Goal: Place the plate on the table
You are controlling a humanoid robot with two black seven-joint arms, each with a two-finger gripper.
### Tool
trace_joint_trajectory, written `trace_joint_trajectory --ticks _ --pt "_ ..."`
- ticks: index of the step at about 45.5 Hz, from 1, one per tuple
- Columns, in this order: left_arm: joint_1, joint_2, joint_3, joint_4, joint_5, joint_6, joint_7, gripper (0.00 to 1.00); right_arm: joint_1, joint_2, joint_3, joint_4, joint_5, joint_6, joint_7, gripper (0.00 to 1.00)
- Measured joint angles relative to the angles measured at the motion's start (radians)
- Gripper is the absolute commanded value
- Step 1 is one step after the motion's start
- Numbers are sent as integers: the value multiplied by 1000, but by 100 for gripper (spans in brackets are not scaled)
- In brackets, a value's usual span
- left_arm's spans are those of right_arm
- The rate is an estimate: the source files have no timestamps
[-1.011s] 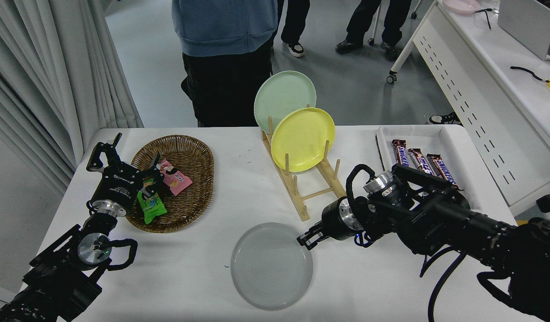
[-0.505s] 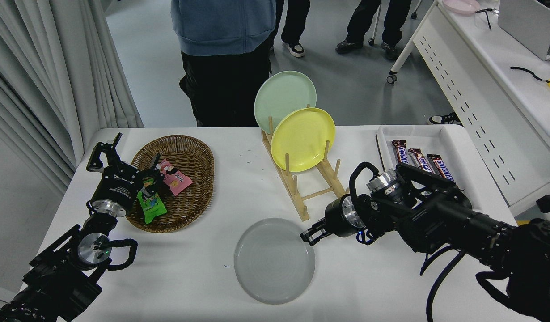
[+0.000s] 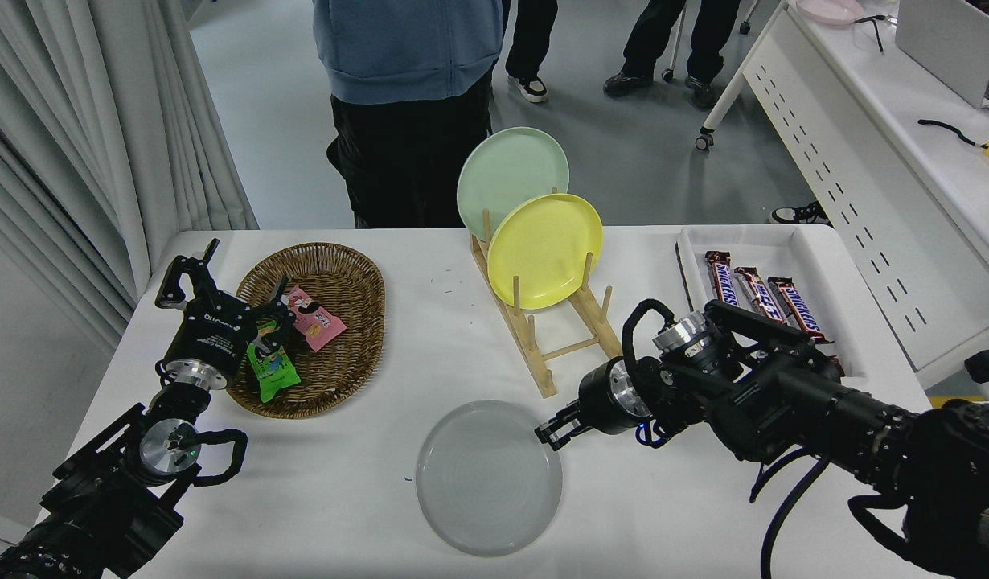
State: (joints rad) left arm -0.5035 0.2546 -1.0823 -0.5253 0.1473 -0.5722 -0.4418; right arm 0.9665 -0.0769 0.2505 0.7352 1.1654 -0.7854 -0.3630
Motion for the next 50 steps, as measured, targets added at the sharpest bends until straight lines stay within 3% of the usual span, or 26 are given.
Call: trace_joint_trajectory --ticks 37,41,46,50 --pt "0 0 0 0 0 0 0 100 -4 7 1 -10 -9 0 -1 1" --pt "0 0 0 0 0 0 0 100 -4 8 1 -10 -10 0 -1 19" --pt "0 0 0 0 0 0 0 100 -4 8 1 -10 -10 0 -1 66" --pt "0 0 0 0 0 0 0 100 -4 8 1 -10 -11 0 -1 74"
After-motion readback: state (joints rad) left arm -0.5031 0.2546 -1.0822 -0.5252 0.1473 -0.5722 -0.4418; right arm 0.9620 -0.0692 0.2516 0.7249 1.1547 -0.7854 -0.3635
